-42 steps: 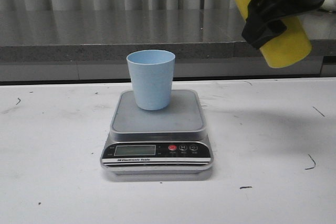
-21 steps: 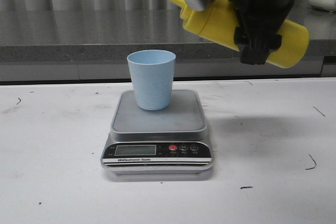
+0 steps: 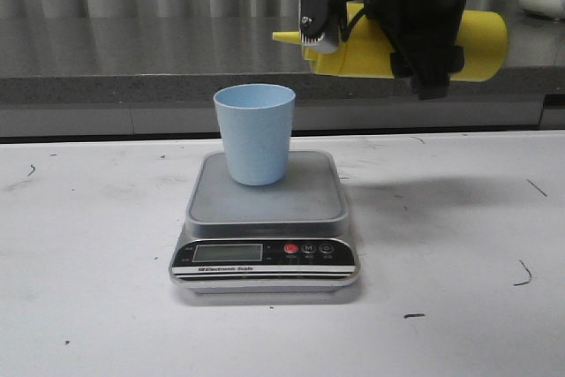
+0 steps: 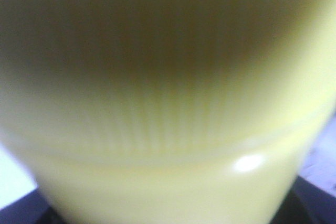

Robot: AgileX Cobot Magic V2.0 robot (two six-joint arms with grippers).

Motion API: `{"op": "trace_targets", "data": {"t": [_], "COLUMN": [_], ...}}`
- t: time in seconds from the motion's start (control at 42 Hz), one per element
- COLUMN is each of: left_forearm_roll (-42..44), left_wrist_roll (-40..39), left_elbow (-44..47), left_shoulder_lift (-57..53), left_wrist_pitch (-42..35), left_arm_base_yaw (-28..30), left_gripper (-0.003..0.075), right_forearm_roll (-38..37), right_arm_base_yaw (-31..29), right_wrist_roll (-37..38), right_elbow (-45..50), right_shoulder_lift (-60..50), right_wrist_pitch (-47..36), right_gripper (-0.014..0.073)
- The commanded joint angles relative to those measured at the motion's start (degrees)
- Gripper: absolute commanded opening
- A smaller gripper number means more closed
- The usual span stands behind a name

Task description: Pour seasoning into cup on scale with both arms

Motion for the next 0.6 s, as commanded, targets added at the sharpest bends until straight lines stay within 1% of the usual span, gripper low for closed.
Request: {"op": "trace_targets", "data": {"t": [0.0, 0.048, 0.381, 0.571], "left_forearm_roll": [-0.5, -0.5, -0.5, -0.5], "left_wrist_roll": [-0.3, -0.3, -0.3, -0.3], "left_elbow": [-1.4, -1.4, -1.4, -1.4], "left_shoulder_lift": [0.1, 0.1, 0.1, 0.1], "left_wrist_pitch": [-3.9, -3.9, -3.9, -3.9], "left_arm_base_yaw": [0.2, 0.2, 0.2, 0.2], "left_gripper": [0.0386, 0.0386, 0.0386, 0.0386], "right_forearm_roll": [-8.2, -9.7, -19.8, -20.6], "right_arm_base_yaw": [0.3, 0.5, 0.8, 0.8], "right_wrist_roll": [-4.5, -5.7, -5.8, -5.8], "right_elbow": [-2.1, -2.1, -2.1, -2.1], "right_shoulder_lift": [-2.8, -2.8, -2.8, -2.8], "right_wrist_pitch": [-0.4, -0.1, 3.6, 1.7], "right_gripper": [0.0314, 0.0314, 0.0314, 0.0314]}}
